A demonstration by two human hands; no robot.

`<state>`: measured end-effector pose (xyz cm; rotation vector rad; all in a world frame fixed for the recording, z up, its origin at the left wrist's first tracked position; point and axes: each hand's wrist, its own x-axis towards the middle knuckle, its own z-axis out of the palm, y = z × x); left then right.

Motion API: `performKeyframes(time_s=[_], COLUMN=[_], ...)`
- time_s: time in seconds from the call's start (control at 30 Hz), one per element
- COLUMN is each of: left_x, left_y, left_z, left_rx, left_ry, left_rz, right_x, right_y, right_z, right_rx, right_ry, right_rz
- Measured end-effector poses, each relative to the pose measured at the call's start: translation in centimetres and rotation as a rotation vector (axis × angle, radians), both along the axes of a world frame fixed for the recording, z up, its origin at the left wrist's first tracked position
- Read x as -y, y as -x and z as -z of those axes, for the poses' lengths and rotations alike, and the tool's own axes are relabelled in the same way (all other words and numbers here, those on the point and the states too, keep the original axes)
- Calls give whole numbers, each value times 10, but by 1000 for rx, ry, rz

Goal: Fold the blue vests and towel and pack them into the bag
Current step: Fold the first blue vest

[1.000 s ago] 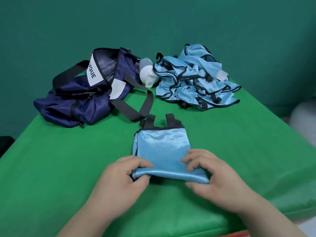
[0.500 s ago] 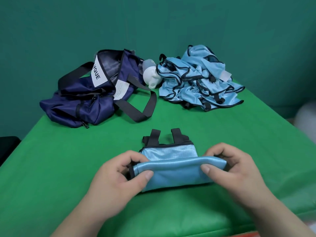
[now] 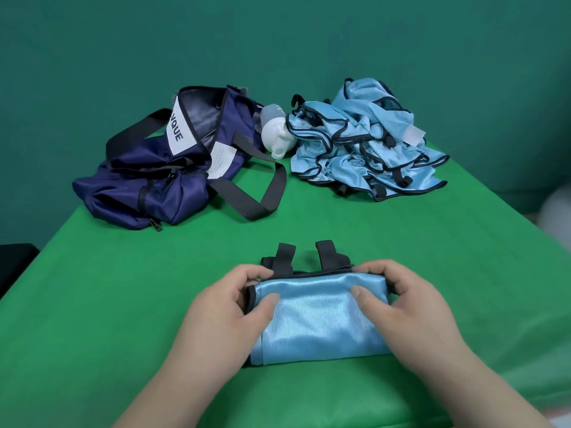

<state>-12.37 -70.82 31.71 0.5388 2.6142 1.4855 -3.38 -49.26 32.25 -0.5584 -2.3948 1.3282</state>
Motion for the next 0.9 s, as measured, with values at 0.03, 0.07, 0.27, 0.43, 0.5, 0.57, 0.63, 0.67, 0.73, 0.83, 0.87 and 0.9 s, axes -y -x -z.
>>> performKeyframes(time_s=[0.03, 0.07, 0.27, 0.43, 0.5, 0.57, 0.63, 0.67, 0.73, 0.83, 0.87, 0.9], left_x=[-3, -6, -11, -7, -11, -18, -22, -23, -21, -18, -18, -19], left_y=[0, 0, 9, -2, -13, -21, -20, -16, -7, 2, 4, 5], left_z=[-2, -3, 0, -9, -15, -10, 2, 9, 20, 27, 26, 27], left_rx=[-16, -37, -150, -437, -634, -728, -704, -661, -578, -447, -419, -408], left_ry=[31, 74, 214, 306, 331, 377, 505, 581, 675, 731, 726, 708], left_rz=[-26, -54, -147, -54, 124, 291, 379, 402, 423, 440, 447, 451], right_x=[-1, -2, -2, -3, -3, 2, 10, 14, 19, 17, 14, 10], right_y=[3, 6, 20, 16, 13, 11, 8, 7, 7, 10, 10, 11], right_z=[1, 3, 14, 14, 14, 14, 16, 18, 25, 30, 30, 30], right_rx=[26, 53, 122, 152, 103, 1, -81, -93, -30, 246, 327, 379], right_ry=[-30, -77, -416, -413, -421, -467, -553, -599, -670, -671, -683, -702], right_rz=[15, 26, 14, 95, 112, 97, 32, -13, -112, -252, -280, -298])
